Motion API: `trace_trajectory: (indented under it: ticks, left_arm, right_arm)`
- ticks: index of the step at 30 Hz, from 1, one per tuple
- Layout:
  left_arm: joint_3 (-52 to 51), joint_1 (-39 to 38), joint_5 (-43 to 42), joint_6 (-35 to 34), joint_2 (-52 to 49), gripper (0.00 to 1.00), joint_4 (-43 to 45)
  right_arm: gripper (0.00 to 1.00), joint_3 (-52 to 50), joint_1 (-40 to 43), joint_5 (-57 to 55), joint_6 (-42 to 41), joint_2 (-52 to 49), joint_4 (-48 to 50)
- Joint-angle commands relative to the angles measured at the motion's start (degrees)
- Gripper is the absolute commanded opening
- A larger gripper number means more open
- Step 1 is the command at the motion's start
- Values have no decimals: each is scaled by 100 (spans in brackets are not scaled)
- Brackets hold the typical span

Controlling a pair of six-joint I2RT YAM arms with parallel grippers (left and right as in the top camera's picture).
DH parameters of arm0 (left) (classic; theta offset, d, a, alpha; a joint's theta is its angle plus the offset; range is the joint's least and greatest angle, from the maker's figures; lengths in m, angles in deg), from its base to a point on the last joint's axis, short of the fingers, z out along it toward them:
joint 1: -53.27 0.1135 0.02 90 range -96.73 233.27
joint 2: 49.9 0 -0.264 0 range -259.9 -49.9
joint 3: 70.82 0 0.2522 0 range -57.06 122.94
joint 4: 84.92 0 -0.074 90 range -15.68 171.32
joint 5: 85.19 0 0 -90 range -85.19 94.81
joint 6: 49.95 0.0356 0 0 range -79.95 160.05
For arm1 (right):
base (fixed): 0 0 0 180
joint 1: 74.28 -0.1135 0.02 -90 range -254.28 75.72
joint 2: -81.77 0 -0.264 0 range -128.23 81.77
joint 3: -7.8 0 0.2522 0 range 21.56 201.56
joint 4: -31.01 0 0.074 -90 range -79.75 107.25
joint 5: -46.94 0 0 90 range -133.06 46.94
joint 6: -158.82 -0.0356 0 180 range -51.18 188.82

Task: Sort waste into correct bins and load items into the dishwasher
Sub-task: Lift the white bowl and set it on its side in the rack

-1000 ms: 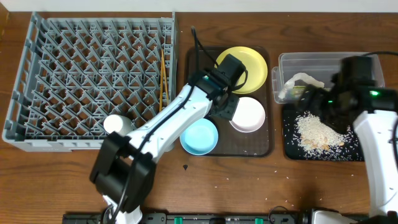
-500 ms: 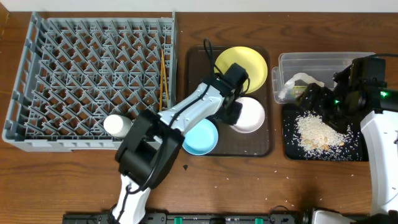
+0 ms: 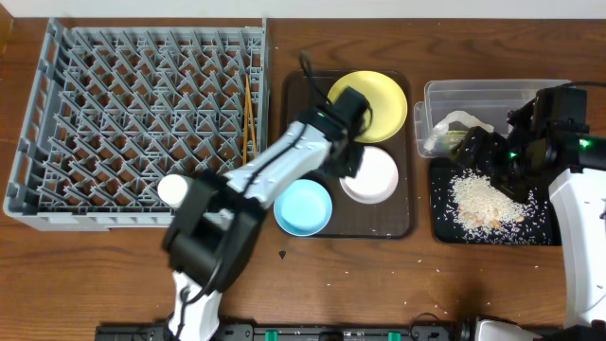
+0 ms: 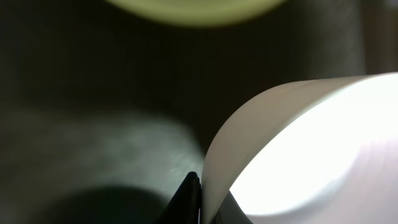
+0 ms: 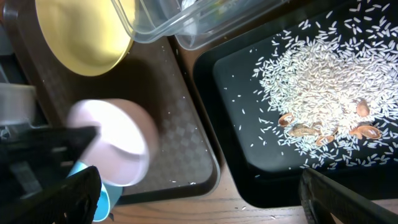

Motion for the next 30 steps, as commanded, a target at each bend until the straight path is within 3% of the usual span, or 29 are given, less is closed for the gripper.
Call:
trace_trajectory:
  ticks: [1,4,9,11,12,13,18,21,30]
  left_arm:
    - [114,597,87,-7,1226,7,-125]
    - [114,1012,734,131,1808,7,-389]
    - [114,1585,2983,437,2457,7,-874]
    - [114,1733,3939,514,2509,7,-964]
    - [101,1853,4986,511,2470,8,-1001]
    - [96,1899,5473,511,2428,7,-999]
    - [96,1998,7248,511,1996,7,-809]
    - [96,1976,7753,516,1624,7,-737]
    - [96,1633,8190,551,520,8,-920]
  right_arm:
    - [99,52,2,83,90,52,2]
    - [99,52,2,83,90,52,7]
    - [99,52,2,83,90,52,2]
    - [99,52,2,83,90,52,4]
    - [99,52,2,83,90,52,17]
    - [99,52,2,83,90,52,22]
    - [99,52,2,83,90,52,20]
    - [99,52,2,83,90,52,22]
    - [99,52,2,85,87,52,35]
